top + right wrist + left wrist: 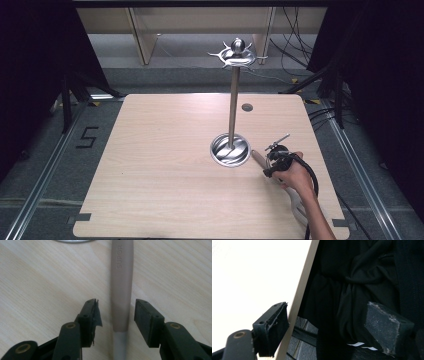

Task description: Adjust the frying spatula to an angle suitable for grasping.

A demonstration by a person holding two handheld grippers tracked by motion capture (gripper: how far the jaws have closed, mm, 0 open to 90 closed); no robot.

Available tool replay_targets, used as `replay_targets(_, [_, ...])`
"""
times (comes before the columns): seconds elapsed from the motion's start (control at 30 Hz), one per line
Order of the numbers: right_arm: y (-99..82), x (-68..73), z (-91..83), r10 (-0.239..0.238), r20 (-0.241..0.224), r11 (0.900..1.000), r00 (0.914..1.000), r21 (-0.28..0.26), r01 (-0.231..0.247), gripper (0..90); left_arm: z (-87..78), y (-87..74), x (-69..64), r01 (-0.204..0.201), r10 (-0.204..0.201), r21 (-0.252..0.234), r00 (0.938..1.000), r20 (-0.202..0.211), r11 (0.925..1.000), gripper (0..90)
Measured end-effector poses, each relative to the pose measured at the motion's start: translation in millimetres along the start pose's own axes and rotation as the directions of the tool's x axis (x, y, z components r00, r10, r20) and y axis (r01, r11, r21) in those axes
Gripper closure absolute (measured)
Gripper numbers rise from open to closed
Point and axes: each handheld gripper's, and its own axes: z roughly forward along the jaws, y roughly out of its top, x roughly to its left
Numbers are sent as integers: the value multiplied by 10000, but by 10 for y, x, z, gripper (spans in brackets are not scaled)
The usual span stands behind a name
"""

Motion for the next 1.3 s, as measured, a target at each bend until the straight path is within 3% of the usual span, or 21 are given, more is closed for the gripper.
replay_targets(0.07, [24, -6, 3, -199, 160, 9997, 9997, 128, 197, 563, 6, -11, 2, 47, -48, -159, 9999, -95, 9999, 178])
replay_targets(0.1, [26, -3, 6, -17, 79, 9996, 10000, 277, 15, 572, -4, -11, 12, -75, 75, -13, 10000, -60, 10000, 178])
replay_targets(0.17, [41, -25, 16, -344, 132, 9991, 9993, 261, 341, 581, 6, -14, 15, 36, -35, 20, 9999, -153, 10000, 177])
replay_targets(0.27, [51, -34, 14, -135, 71, 9992, 9999, 391, 132, 591, 10, -16, 13, -65, 65, -58, 10000, 43, 10000, 178])
replay_targets(0.3, [57, -49, 19, -361, 67, 9984, 9993, 441, 358, 600, 8, -11, 3, 33, -33, -158, 10000, 0, 9999, 178])
replay_targets(0.4, [69, -38, 47, -255, 30, 9972, 9997, 698, 253, 622, -1, -5, -7, 83, -84, -122, 9999, -112, 9999, 177])
replay_targets(0.43, [79, -44, 57, -410, -16, 9954, 9992, 863, 410, 632, 1, -9, -13, 144, -147, -149, 9997, -199, 9998, 177])
replay_targets(0.5, [84, -55, 75, -550, -45, 9942, 9985, 925, 551, 644, 3, -8, 12, -181, 180, 78, 9997, 149, 9998, 177])
replay_targets(0.67, [88, -50, 74, -550, -101, 9925, 9984, 1089, 558, 669, 15, -5, -7, 26, -26, -197, 10000, -4, 9998, 176])
replay_targets(0.7, [93, -49, 70, -701, -66, 9906, 9975, 1171, 704, 725, 15, -4, -4, 5, -5, -110, 10000, 25, 9999, 176])
replay_targets(0.77, [99, -57, 76, -889, -172, 9895, 9959, 1131, 903, 733, 7, -3, 4, -143, 143, 43, 9999, 59, 9999, 176])
replay_targets(0.83, [101, -41, 71, -763, -184, 9892, 9969, 1241, 779, 734, 3, -2, 8, -195, 195, 89, 9998, 63, 9998, 176])
replay_targets(0.97, [99, 1, 70, -1457, -275, 9819, 9889, 1179, 1480, 738, 14, -2, -8, 51, -51, -163, 10000, -2, 9999, 175])
replay_targets(1.17, [93, 20, 66, -1700, -178, 9795, 9853, 1071, 1709, 740, 10, -4, -14, 43, -47, -207, 9998, -195, 9998, 176])
replay_targets(1.2, [88, 29, 67, -1798, -191, 9787, 9835, 977, 1808, 740, -9, 4, -3, -6, 6, 17, 10000, -87, 10000, 176])
replay_targets(1.23, [82, 47, 45, -1695, -257, 9809, 9852, 920, 1712, 741, 16, -4, -11, 61, -63, -223, 9999, -98, 9997, 176])
replay_targets(1.3, [77, 45, 2, -1796, -107, 9815, 9837, 649, 1799, 741, 20, -4, -9, 38, -38, -193, 10000, 2, 9998, 176])
